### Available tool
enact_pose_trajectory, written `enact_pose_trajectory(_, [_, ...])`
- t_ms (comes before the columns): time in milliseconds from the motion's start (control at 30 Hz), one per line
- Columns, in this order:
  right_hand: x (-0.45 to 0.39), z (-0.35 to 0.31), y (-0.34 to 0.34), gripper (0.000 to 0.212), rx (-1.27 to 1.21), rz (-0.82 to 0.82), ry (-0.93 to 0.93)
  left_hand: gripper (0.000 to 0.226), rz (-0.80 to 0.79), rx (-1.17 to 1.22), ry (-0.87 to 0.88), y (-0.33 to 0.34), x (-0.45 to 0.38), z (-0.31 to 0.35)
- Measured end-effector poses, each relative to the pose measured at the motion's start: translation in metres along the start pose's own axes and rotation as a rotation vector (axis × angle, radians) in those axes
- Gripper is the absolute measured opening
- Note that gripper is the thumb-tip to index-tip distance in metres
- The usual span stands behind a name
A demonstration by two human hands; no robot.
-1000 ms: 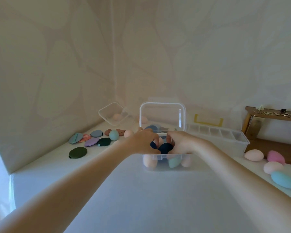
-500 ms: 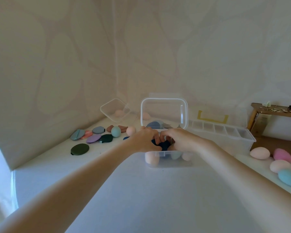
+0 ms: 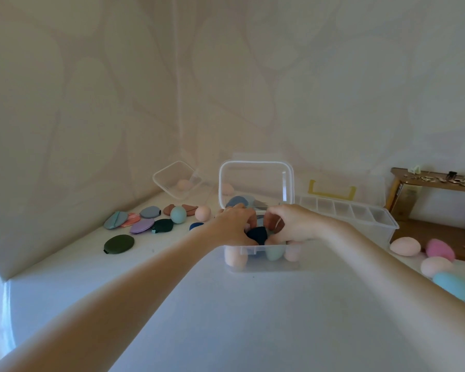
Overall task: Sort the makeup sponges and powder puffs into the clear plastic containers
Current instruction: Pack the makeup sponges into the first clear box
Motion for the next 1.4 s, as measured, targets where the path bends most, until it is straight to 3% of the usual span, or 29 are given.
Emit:
enact_pose_trajectory(100, [0.006, 0.003, -0.004, 0.029, 0.08, -0.06, 0.009, 0.037, -0.023, 0.031, 0.034, 0.001, 0.0, 0.0])
enact_pose_trajectory(200, [0.013, 0.003, -0.014, 0.024, 0.012, -0.005, -0.01, 0.035, -0.034, 0.044, 0.062, 0.002, 0.001, 0.004])
enact_pose_trajectory(300, [0.021, 0.013, -0.04, 0.002, -0.043, 0.214, 0.018, 0.034, -0.025, 0.064, 0.065, 0.003, 0.001, 0.009])
enact_pose_trajectory(400, [0.034, 0.043, -0.061, 0.016, 0.151, 0.423, 0.213, 0.033, -0.019, 0.045, 0.068, 0.005, -0.001, 0.017])
enact_pose_trajectory(467, [0.046, 0.063, -0.059, 0.023, 0.297, 0.394, 0.341, 0.033, -0.027, 0.035, 0.069, 0.006, -0.004, 0.021])
enact_pose_trajectory(600, [0.055, 0.1, -0.017, 0.042, 0.363, 0.104, 0.428, 0.032, -0.037, 0.03, 0.081, 0.008, -0.006, 0.025])
enact_pose_trajectory(700, [0.052, 0.109, -0.004, 0.046, 0.42, 0.136, 0.42, 0.033, -0.019, 0.062, 0.089, 0.007, -0.005, 0.022])
enact_pose_trajectory(800, [0.053, 0.11, -0.004, 0.027, 0.446, 0.183, 0.433, 0.033, -0.02, 0.072, 0.091, 0.007, -0.004, 0.021])
enact_pose_trajectory(867, [0.051, 0.106, -0.012, 0.02, 0.402, 0.263, 0.425, 0.033, -0.023, 0.078, 0.087, 0.008, -0.005, 0.02])
enact_pose_trajectory(933, [0.048, 0.091, -0.03, 0.012, 0.301, 0.445, 0.378, 0.033, -0.023, 0.083, 0.088, 0.008, -0.005, 0.019])
enact_pose_trajectory(1033, [0.043, 0.054, -0.057, 0.031, -0.125, 0.634, 0.237, 0.033, -0.02, 0.09, 0.091, 0.008, -0.006, 0.02])
enact_pose_trajectory(1100, [0.039, 0.027, -0.056, 0.033, -0.604, 0.472, 0.112, 0.033, -0.02, 0.088, 0.084, 0.008, -0.005, 0.02])
enact_pose_trajectory(1167, [0.037, 0.005, -0.039, 0.023, -0.836, 0.172, 0.036, 0.03, -0.014, 0.106, 0.079, 0.01, -0.004, 0.02])
enact_pose_trajectory(1267, [0.035, -0.003, -0.011, 0.014, -0.922, -0.069, 0.063, 0.018, -0.009, 0.131, 0.082, 0.009, -0.004, 0.022])
enact_pose_trajectory(1400, [0.029, 0.008, 0.004, 0.028, -0.939, -0.217, 0.129, 0.034, -0.02, 0.011, 0.113, 0.008, -0.007, 0.021])
Point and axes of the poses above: each hand's wrist, its own x-axis away from the middle knuckle, its own y-axis out of the palm, z = x × y, the point moved 4 cm from there along -x, towards the middle knuckle, and after that the axes turned 4 degrees about z, right-handed, at the moved point
